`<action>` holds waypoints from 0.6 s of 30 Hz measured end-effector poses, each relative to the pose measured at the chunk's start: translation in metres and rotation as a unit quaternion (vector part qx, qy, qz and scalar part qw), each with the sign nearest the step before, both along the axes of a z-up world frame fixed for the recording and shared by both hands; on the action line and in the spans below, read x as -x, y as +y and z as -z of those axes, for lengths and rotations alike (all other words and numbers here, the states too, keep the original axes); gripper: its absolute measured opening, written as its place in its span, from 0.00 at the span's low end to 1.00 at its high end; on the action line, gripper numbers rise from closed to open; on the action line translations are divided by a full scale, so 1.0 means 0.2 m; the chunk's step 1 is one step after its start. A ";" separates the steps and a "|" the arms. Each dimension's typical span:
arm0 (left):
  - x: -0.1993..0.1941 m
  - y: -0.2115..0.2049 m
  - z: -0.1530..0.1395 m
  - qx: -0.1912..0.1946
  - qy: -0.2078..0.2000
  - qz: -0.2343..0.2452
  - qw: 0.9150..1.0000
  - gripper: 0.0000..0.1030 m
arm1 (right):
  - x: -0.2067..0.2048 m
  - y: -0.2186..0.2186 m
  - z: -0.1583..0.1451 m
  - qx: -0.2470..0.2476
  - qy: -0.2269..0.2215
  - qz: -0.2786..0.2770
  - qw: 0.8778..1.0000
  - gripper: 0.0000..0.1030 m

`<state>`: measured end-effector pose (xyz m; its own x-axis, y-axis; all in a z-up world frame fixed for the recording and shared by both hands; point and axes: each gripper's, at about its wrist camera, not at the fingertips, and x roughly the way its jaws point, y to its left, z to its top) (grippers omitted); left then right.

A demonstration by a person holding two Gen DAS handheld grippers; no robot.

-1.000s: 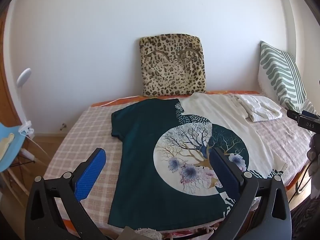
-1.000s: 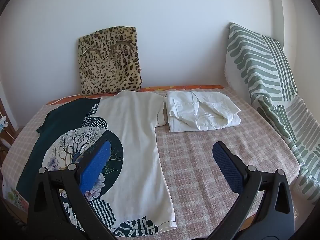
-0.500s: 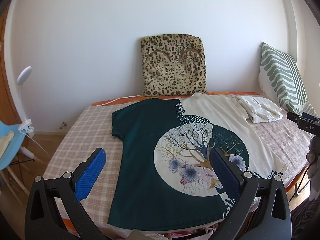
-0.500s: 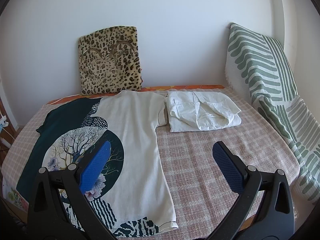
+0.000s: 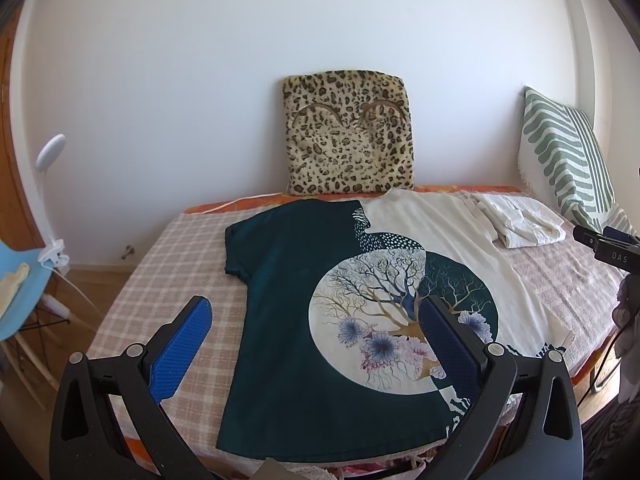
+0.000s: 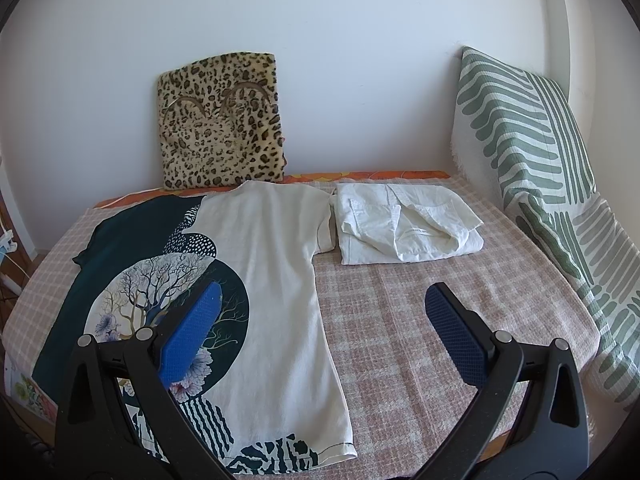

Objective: Fold small clothes

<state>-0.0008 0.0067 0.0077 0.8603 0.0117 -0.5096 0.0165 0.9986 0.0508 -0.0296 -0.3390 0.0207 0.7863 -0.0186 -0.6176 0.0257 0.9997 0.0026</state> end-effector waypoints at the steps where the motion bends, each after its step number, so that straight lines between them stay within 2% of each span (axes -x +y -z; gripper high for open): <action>1: 0.00 0.00 0.00 0.000 0.000 0.000 1.000 1.00 | 0.00 0.00 0.00 0.000 0.000 0.000 1.000 1.00; 18: 0.01 0.00 -0.01 0.000 -0.004 -0.001 1.000 1.00 | 0.00 0.01 0.00 0.000 0.001 0.000 1.000 1.00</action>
<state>-0.0028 0.0073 0.0096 0.8647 0.0134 -0.5021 0.0146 0.9985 0.0518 -0.0292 -0.3375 0.0207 0.7856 -0.0184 -0.6185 0.0250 0.9997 0.0020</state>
